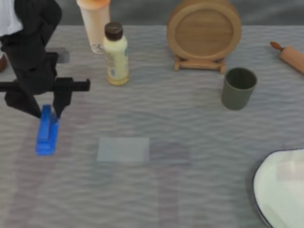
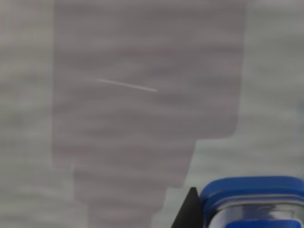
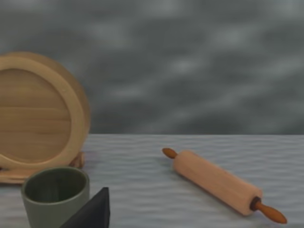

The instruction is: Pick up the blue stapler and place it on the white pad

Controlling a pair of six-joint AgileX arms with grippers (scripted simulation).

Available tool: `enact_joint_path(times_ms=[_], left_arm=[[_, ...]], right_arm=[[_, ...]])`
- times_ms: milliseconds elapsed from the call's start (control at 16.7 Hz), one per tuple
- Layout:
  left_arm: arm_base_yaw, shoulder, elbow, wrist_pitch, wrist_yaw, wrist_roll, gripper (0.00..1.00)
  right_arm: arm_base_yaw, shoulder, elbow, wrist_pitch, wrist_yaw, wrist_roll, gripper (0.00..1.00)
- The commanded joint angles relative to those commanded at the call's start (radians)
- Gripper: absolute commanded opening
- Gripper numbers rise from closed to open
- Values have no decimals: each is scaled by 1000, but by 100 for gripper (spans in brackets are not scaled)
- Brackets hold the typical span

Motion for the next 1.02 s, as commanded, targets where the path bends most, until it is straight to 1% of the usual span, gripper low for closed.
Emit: enact_joint_path(times_ms=[180, 540, 660, 840, 1020], left_arm=[[-86, 69, 105, -51, 1, 223, 0], [-282, 208, 322, -160, 6, 781, 0], [-340, 237, 387, -184, 7, 939, 0], [-406, 259, 459, -202, 5, 1101, 0], [-436, 264, 491, -207, 3, 1166, 0]], right_arm=[[0, 0, 0, 0, 0, 0, 100], [0, 0, 0, 0, 0, 0, 100], [0, 0, 0, 0, 0, 0, 100], [0, 0, 0, 0, 0, 0, 100], [0, 0, 0, 0, 0, 0, 100]])
